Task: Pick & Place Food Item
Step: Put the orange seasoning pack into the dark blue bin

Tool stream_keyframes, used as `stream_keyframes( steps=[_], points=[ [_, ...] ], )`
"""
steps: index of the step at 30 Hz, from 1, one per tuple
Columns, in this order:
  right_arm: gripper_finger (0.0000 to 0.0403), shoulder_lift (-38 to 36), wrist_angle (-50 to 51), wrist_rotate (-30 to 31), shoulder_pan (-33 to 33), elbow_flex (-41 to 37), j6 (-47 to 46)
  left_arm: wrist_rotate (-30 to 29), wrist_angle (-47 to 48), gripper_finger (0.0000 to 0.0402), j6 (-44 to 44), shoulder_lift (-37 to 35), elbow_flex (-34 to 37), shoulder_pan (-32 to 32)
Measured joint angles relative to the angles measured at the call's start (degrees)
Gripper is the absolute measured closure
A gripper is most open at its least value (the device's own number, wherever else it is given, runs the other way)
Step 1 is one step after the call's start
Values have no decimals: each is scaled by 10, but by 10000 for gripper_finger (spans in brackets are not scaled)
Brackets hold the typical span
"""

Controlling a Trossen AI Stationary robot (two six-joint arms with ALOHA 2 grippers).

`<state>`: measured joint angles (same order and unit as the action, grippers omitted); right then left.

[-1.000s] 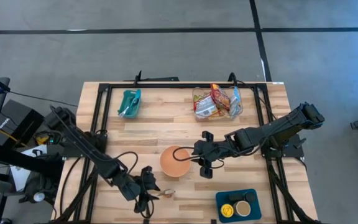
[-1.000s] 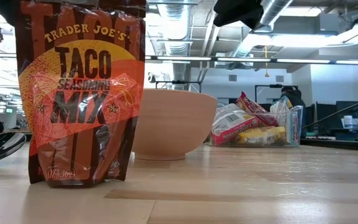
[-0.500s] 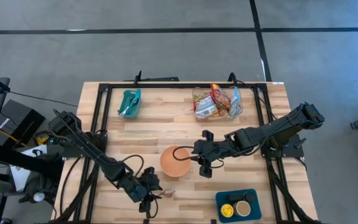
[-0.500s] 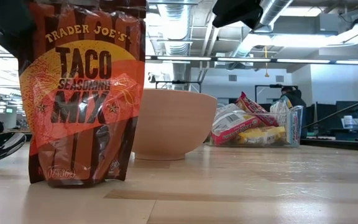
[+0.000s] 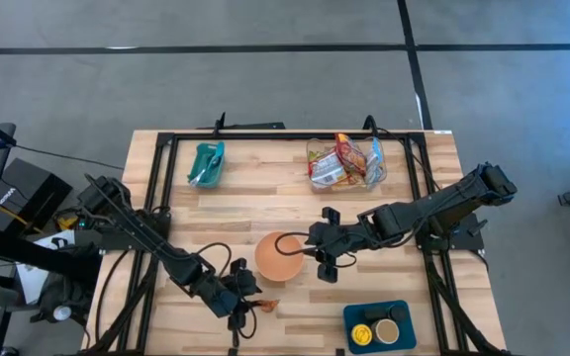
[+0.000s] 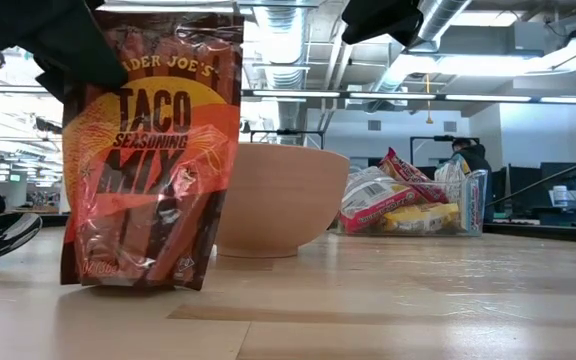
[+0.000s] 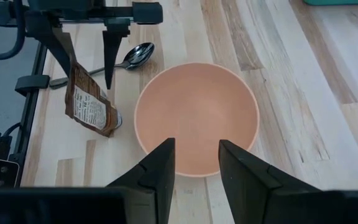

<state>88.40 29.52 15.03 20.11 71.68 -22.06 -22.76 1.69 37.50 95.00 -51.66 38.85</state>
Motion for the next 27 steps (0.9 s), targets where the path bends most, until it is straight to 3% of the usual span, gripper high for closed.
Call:
stream_keyframes(
  steps=[9,27],
  points=[
    [285,0,0,0,0,0,0,-27,22,250,0,0,0,0],
    [285,0,-1,0,0,0,0,-28,18,375,0,0,0,0]
  ],
)
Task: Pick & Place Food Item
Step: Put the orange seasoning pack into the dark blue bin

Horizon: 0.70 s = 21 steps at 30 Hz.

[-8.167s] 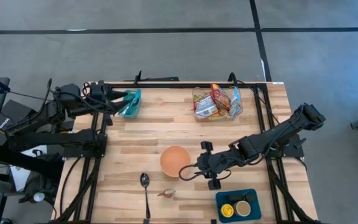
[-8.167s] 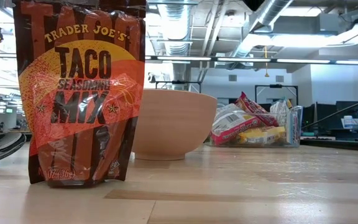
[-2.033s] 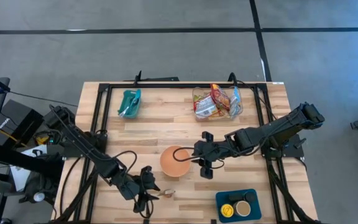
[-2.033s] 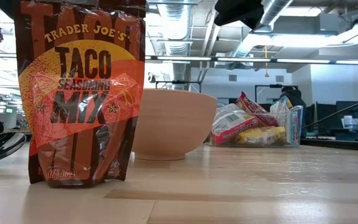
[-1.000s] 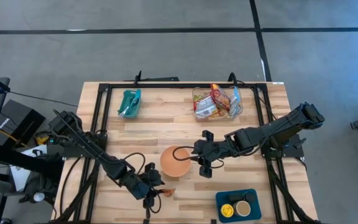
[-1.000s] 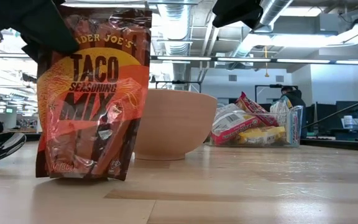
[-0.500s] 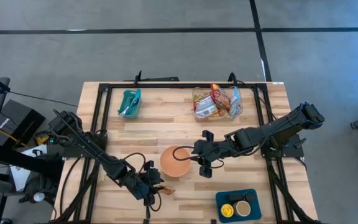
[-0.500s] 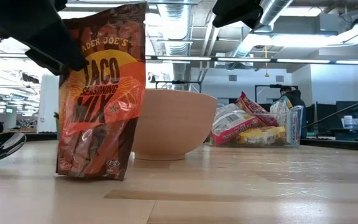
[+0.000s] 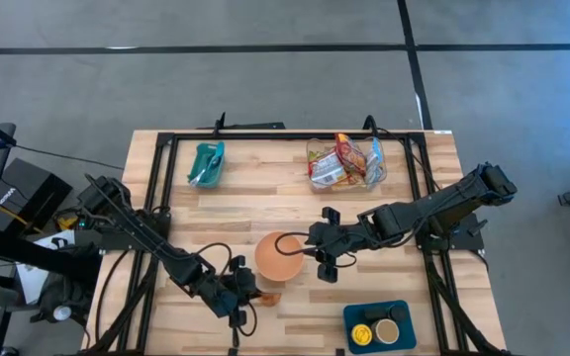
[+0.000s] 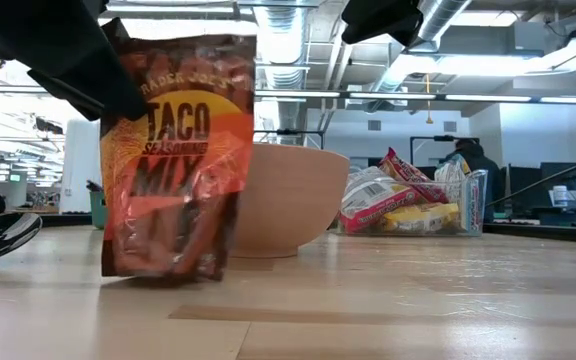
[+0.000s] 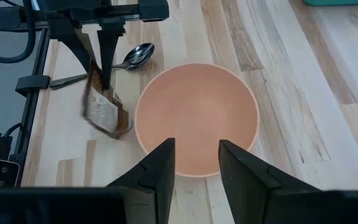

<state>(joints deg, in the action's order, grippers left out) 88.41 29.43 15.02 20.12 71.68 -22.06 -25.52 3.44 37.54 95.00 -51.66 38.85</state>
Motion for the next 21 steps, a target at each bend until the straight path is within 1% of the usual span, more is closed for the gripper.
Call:
stream_keyframes(
  steps=[4,10,14,17,21],
  points=[
    [285,0,0,0,0,0,0,0,0,398,2,0,0,0],
    [285,0,0,0,0,0,0,-1,0,401,9,0,0,0],
    [285,0,0,0,0,0,0,-31,-15,401,9,-4,0,0],
    [285,-1,1,0,0,0,2,-42,-30,401,9,-28,0,-10],
    [285,-11,2,-1,0,0,5,-45,-36,401,9,-82,0,-34]
  ],
)
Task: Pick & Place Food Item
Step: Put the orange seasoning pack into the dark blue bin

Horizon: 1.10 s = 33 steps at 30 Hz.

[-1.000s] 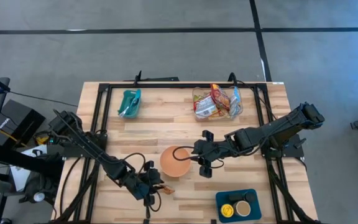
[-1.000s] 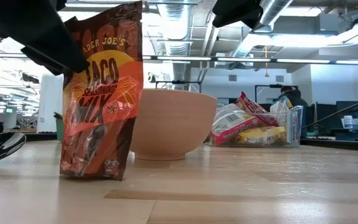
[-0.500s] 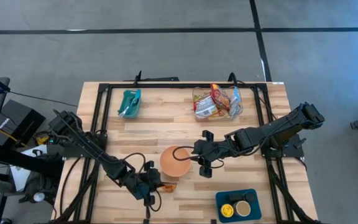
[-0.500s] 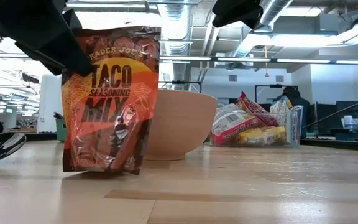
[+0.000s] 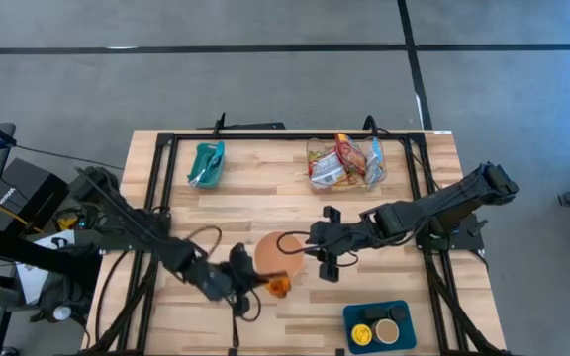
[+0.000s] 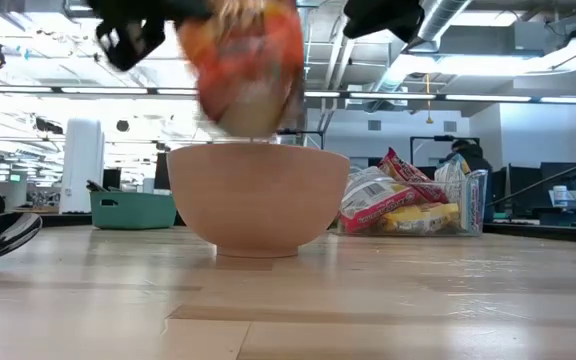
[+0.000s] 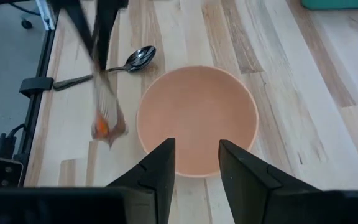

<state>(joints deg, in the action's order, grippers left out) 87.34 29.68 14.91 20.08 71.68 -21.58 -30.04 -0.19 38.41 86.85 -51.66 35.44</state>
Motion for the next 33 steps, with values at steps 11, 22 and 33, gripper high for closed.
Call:
stream_keyframes(
  steps=[11,22,33],
  points=[
    [285,-20,-4,1,0,1,8,9,18,401,-67,-133,0,-82],
    [285,-21,-1,1,0,1,11,70,-16,401,-96,-108,0,-116],
    [285,-21,-3,-1,9,1,11,111,-122,401,-97,-10,0,-140]
  ],
)
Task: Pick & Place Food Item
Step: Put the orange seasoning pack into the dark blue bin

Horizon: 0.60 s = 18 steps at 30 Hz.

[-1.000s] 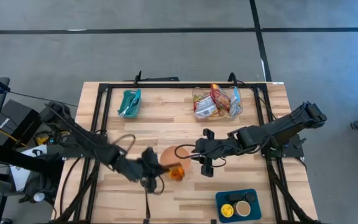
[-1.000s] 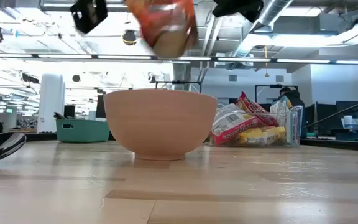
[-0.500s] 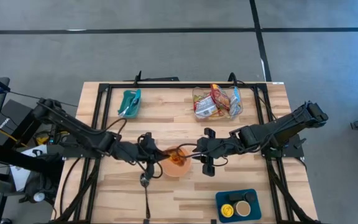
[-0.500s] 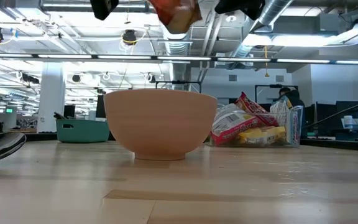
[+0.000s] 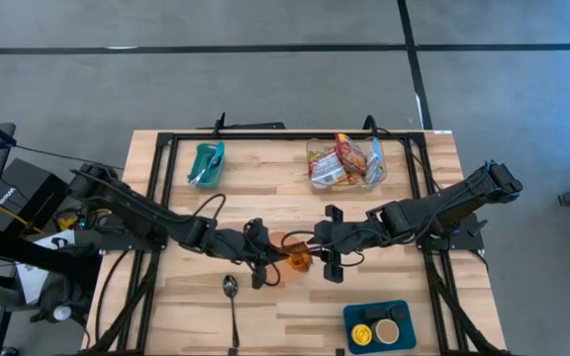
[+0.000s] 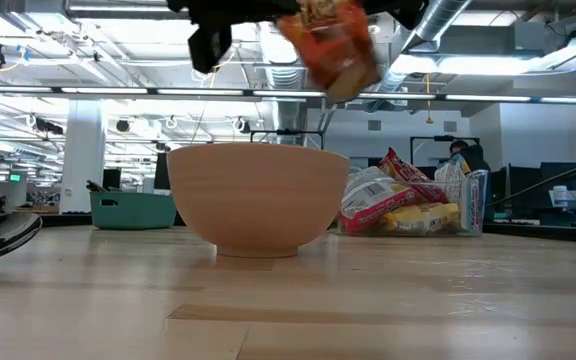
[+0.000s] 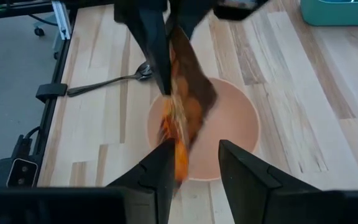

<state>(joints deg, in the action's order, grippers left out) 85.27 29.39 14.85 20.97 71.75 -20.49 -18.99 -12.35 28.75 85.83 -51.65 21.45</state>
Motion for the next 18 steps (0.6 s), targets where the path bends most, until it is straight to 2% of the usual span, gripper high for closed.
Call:
stream_keyframes(
  steps=[7,18],
  points=[
    [285,0,-3,-2,0,0,0,0,-81,401,-14,40,-1,-10],
    [285,0,-25,-29,0,0,-1,4,-61,401,-63,63,-47,-13]
  ],
)
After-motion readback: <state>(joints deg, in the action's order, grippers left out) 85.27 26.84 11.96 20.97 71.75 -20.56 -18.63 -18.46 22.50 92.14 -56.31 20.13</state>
